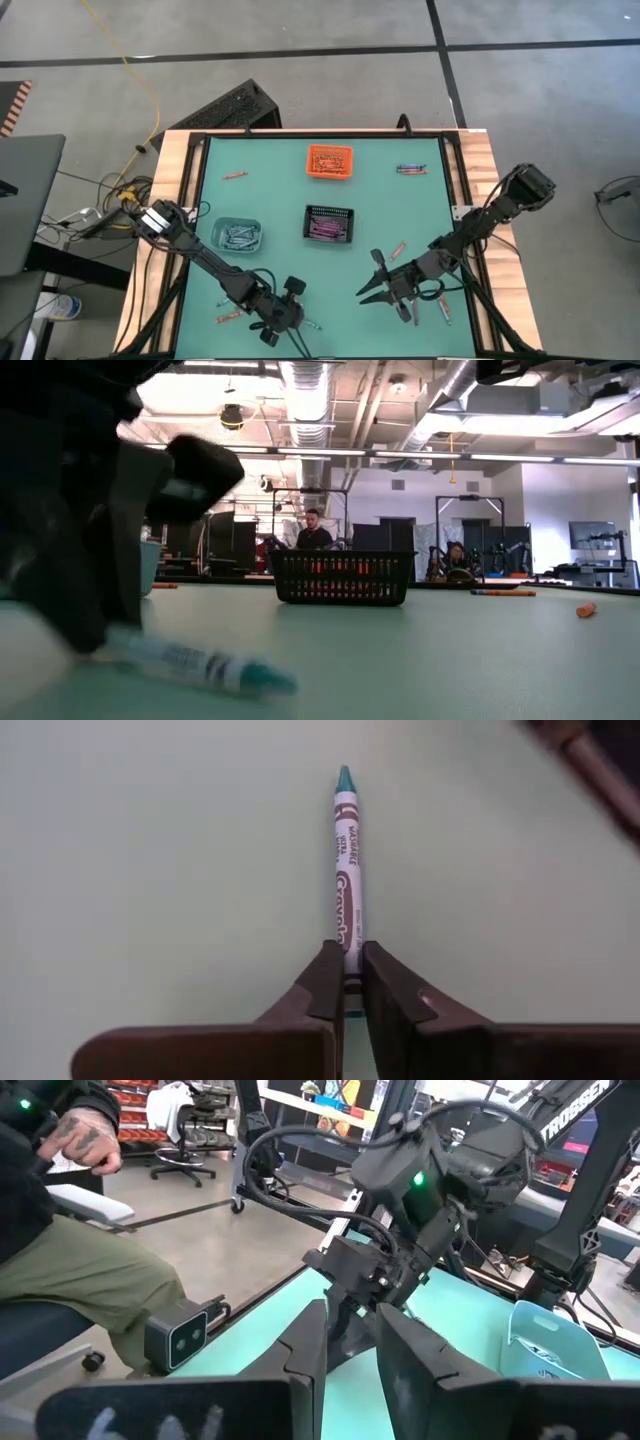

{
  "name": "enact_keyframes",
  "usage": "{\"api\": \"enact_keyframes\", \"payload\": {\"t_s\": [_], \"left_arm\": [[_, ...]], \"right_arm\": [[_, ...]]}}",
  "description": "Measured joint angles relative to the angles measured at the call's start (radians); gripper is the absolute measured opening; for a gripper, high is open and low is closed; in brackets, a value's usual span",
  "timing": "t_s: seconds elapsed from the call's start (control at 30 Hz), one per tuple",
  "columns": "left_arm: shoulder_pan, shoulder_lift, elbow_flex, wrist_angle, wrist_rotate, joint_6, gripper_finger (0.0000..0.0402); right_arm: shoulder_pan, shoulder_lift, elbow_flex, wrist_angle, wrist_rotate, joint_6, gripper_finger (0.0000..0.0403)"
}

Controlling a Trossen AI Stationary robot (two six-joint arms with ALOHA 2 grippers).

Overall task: Sort crayons
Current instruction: Put the blue crayon into the light blue bin

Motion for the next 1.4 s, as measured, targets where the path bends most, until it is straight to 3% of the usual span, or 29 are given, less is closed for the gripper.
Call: {"api": "enact_keyframes", "payload": {"t_s": [0.23, 0.4, 0.53, 0.67, 1.07, 1.4], "left_arm": [[0.005, -0.175, -0.001, -0.117, -0.126, 0.055, 0.0009], [0.048, -0.323, -0.002, -0.43, -0.218, -0.001, 0.0009], [0.101, -0.422, -0.005, -0.724, -0.231, -0.083, 0.0009], [0.157, -0.536, -0.046, -0.88, -0.255, -0.16, 0.0009], [0.216, -0.871, -0.334, -0.904, -0.247, -0.374, 0.0009], [0.216, -0.929, -0.431, -0.883, -0.196, -0.415, 0.001]], "right_arm": [[-0.001, 0.0, 0.0, 0.0, 0.0, 0.0, 0.0091], [-0.001, 0.0, 0.0, -0.003, 0.0, 0.006, 0.0091], [0.0, 0.0, 0.0, -0.004, 0.0, 0.006, 0.0091], [0.0, 0.0, 0.0, -0.004, 0.0, 0.011, 0.0091], [0.006, 0.0, 0.0, -0.046, 0.0, 0.055, 0.0091], [0.015, 0.0, 0.0, -0.049, 0.0, 0.054, 0.0091]]}}
